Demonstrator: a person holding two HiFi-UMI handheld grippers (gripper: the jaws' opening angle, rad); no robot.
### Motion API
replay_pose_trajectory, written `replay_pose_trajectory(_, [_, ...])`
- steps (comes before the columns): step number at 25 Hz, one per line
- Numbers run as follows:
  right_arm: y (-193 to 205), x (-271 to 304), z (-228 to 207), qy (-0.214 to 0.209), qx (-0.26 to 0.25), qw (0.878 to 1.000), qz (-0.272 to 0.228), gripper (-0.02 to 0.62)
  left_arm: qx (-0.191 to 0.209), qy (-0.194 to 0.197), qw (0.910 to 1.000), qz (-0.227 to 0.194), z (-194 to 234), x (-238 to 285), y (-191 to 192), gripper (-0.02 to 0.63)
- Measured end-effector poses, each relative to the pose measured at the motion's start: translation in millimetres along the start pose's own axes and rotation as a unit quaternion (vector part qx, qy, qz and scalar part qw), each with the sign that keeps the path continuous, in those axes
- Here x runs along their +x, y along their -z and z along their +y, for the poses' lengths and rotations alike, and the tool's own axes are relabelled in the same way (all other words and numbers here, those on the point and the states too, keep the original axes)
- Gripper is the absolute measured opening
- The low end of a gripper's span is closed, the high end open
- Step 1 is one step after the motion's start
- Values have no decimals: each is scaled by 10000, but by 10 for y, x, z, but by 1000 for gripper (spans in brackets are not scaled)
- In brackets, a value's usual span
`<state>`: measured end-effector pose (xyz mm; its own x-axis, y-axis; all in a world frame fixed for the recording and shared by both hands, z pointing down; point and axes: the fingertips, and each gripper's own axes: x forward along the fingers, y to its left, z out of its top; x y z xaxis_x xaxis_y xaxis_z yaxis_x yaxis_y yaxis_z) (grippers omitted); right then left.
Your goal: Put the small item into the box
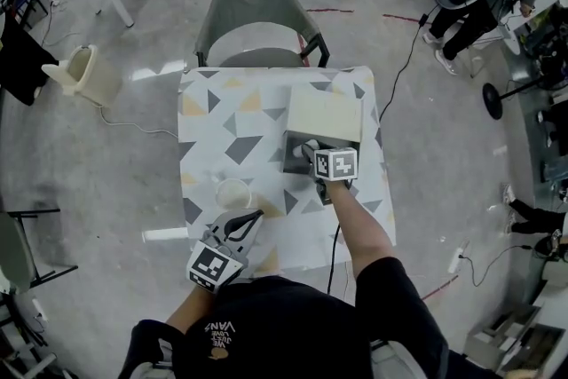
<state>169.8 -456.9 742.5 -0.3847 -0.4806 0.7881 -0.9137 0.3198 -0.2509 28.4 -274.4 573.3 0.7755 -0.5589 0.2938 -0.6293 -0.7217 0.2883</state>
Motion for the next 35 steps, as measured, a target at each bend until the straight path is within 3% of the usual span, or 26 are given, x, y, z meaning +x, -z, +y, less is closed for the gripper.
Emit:
replay_pose_trajectory(8, [44,-21,-258,165,205,9995,150,179,-46,25,10000,3,-2,30,31,6])
replay_pose_trajectory(13, [88,-6,-377,230,654,9974,199,184,-61,31,10000,28,1,48,28,6])
replay_pose_trajectory(17, [214,13,-478,518,530,9961,483,173,-49,30,10000,46,13,48,27,6])
replay_pose_trajectory(28, [111,-168,-456,591,580,9966,-36,169,67,29,9999,86,7,28,-13,6])
replay_pose_trajectory(30, [80,-263,-452,612,604,9961,-211,153,121,-30,9999,83,10,14,-34,6])
replay_pose_trajectory(35, [40,-613,-444,811,676,9904,-897,9,234,-266,9994,35,6,-8,-118,6])
